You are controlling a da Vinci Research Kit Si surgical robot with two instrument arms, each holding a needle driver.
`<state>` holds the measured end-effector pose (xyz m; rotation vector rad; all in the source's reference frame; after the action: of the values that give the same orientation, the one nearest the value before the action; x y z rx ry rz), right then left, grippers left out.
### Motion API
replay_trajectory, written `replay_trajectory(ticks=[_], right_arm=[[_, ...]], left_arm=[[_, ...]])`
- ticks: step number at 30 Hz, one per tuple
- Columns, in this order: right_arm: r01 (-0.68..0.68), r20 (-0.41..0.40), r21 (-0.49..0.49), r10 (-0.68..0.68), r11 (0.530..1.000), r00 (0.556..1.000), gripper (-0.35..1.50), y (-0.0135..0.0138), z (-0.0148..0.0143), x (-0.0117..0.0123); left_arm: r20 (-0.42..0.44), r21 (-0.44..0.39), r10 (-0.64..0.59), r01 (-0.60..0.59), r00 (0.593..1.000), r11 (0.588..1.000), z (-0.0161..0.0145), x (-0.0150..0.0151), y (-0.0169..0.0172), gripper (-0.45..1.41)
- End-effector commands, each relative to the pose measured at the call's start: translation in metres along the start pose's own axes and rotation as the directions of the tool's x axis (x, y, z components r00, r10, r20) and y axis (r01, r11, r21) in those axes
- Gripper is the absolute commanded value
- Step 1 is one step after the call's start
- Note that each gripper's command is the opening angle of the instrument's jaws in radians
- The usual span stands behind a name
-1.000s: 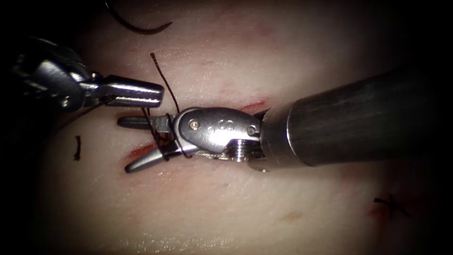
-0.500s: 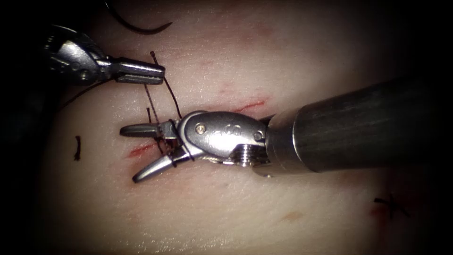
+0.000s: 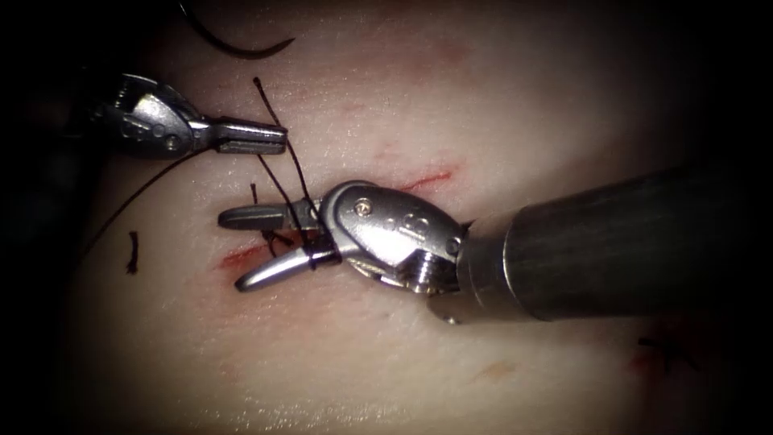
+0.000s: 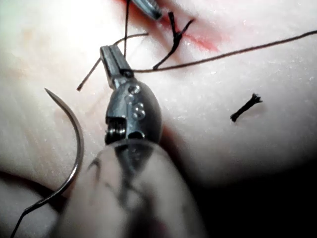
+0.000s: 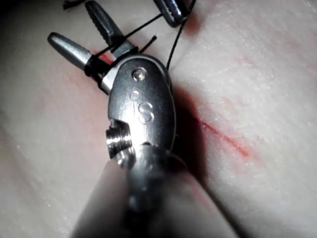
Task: Wound Closure
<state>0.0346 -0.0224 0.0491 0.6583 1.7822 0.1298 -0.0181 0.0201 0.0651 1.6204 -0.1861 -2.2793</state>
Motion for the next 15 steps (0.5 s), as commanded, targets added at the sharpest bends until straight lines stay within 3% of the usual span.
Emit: replay_trajectory(ticks=[1, 8, 15], right_arm=[[-0.008, -0.005, -0.005, 0.008, 1.0, 1.0, 0.12, -0.0005, 0.0002, -0.001], [-0.057, -0.067, -0.066, 0.053, 0.996, 0.996, 0.11, -0.0002, -0.0004, -0.0019], [-0.092, -0.127, -0.094, 0.08, 0.991, 0.989, 0.21, -0.0002, -0.001, -0.0023]], left_arm=[[0.001, 0.008, -0.005, 0.005, 1.0, 1.0, 0.0008, -0.0003, 0.0009, -0.45], [0.012, 0.063, 0.004, -0.005, 1.0, 0.998, 0.0006, 0.0014, 0.0039, -0.45], [0.027, 0.121, 0.005, -0.008, 1.0, 0.993, 0.0004, 0.0028, 0.0061, -0.45]])
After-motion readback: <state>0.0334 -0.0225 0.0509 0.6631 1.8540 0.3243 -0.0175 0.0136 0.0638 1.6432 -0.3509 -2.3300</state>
